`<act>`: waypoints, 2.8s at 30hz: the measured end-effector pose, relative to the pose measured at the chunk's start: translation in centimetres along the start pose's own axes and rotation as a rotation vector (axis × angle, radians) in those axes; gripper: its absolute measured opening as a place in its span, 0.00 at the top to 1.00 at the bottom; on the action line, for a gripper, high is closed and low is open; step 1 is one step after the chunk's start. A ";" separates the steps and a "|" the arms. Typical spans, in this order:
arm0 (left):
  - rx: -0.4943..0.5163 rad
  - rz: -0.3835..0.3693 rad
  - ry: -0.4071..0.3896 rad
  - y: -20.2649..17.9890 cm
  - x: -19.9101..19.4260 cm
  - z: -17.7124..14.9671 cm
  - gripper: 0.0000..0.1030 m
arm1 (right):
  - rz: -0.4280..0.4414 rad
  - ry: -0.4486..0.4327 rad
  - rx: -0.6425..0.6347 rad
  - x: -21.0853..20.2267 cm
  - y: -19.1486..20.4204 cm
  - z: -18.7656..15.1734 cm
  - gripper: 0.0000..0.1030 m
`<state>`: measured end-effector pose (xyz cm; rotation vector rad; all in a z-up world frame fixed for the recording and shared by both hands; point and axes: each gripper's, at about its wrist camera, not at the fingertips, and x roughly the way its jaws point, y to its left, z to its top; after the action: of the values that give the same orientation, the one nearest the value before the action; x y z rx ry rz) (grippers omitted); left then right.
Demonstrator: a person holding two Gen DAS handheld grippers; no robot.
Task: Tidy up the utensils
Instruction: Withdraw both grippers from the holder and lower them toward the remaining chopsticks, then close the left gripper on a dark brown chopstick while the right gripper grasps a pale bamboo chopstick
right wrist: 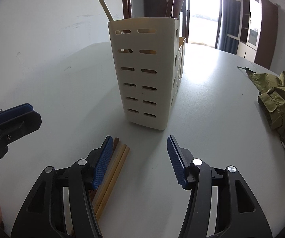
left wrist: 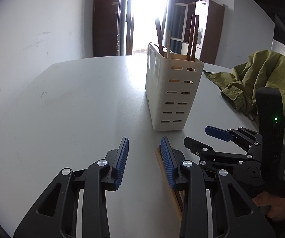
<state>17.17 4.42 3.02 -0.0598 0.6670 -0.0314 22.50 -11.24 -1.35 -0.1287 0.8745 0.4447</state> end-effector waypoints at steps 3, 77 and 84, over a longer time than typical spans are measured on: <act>-0.004 0.001 0.008 0.2 0.1 -0.1 0.67 | -0.007 0.020 -0.007 0.6 0.2 -0.4 0.45; 0.040 -0.013 0.281 -2.1 10.7 -2.0 0.73 | -0.007 0.202 0.007 2.3 -0.8 -1.6 0.86; 0.057 0.022 0.322 -2.2 11.3 -1.4 0.91 | -0.005 0.215 0.019 2.6 -0.9 -1.3 0.87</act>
<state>25.09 1.60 -4.91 0.0081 0.9875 -0.0395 23.41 -11.63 -4.25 -0.1638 1.0894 0.4230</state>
